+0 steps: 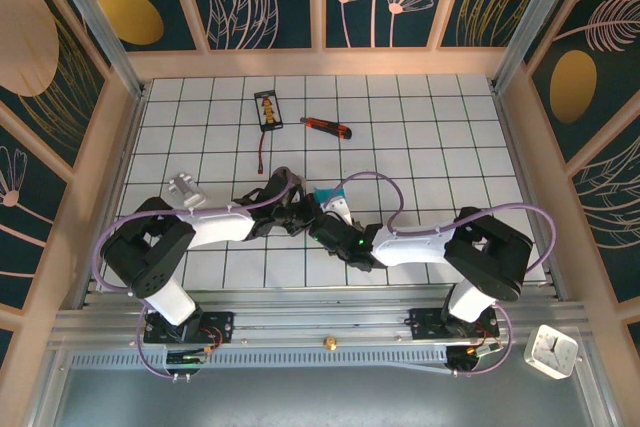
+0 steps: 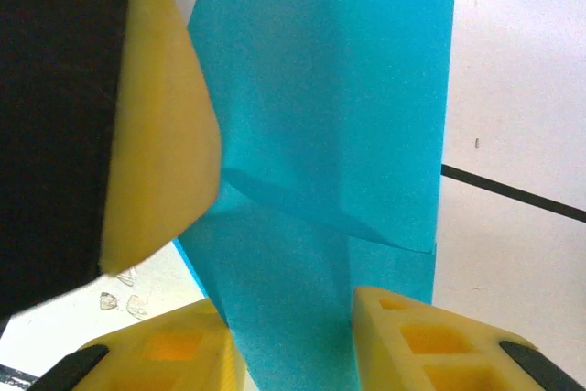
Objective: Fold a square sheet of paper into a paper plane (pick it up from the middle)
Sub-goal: Fourth fold the wing at the center of the table.
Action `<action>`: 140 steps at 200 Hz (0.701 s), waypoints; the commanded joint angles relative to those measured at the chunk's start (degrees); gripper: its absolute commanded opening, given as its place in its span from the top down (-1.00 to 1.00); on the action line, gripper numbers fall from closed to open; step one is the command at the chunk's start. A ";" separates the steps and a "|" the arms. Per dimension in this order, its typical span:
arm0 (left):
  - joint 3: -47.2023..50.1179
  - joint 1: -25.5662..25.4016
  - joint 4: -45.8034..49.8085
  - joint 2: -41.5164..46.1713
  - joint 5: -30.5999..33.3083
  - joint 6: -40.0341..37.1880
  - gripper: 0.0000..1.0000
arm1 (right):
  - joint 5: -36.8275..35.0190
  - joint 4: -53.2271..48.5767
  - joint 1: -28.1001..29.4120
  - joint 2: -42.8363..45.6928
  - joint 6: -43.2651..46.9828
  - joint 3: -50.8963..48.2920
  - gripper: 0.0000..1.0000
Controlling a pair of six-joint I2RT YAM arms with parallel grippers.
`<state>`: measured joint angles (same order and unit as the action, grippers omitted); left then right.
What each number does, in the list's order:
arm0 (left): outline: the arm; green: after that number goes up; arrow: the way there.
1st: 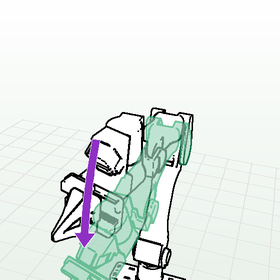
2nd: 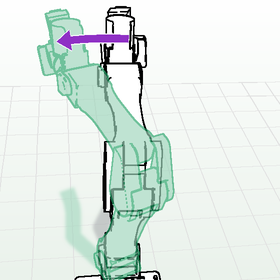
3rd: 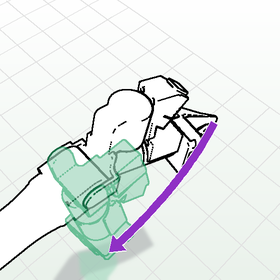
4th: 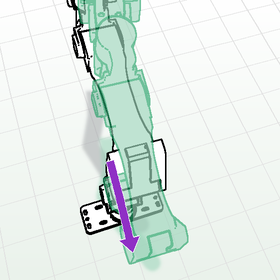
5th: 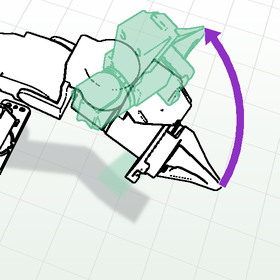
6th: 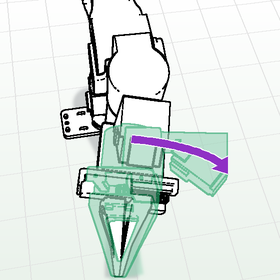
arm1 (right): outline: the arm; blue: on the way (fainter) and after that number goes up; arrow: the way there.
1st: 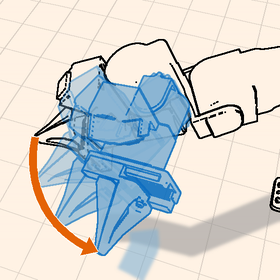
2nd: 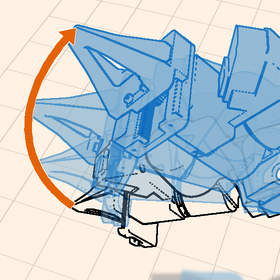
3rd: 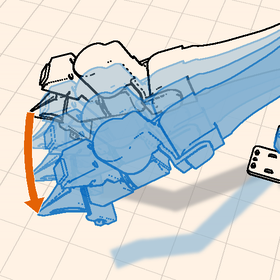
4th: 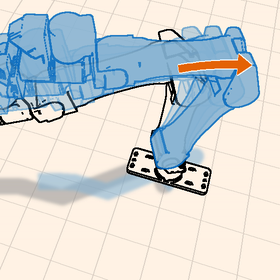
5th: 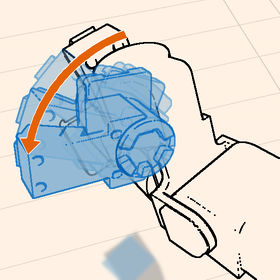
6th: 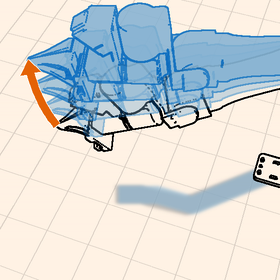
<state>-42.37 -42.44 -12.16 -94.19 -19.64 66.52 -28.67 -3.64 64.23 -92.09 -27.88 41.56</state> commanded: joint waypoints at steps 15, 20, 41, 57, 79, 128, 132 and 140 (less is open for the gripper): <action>-1.59 0.20 2.74 -0.91 -2.51 2.86 1.00 | -3.58 -1.91 0.35 -0.94 0.27 0.93 0.26; -1.60 0.22 2.76 -0.90 -2.51 2.84 1.00 | -3.59 -1.81 0.43 -1.02 0.36 0.89 0.26; -1.64 0.16 2.85 -0.74 -2.60 2.74 1.00 | -3.59 -1.42 0.36 -1.38 0.74 1.02 0.26; -1.49 0.20 2.85 -0.64 -2.60 2.75 1.00 | -3.66 -1.25 0.42 -1.71 0.81 1.20 0.26; -1.35 0.17 2.78 -0.64 -2.60 2.70 1.00 | -3.61 -0.93 0.34 -1.54 0.81 1.15 0.32; -1.14 0.16 2.06 -0.99 -2.85 2.82 1.00 | -4.12 -1.10 0.36 -1.54 0.57 1.24 0.37; -1.11 0.17 2.06 -0.98 -2.82 2.82 1.00 | -4.05 -1.10 0.40 -1.67 0.50 1.29 0.37; -1.20 0.21 2.06 -1.06 -2.86 2.76 1.00 | -4.11 -1.19 0.37 -1.68 0.52 1.40 0.38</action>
<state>-42.83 -42.44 -11.99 -94.28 -20.62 66.28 -30.22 -3.95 64.23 -93.08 -27.27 41.56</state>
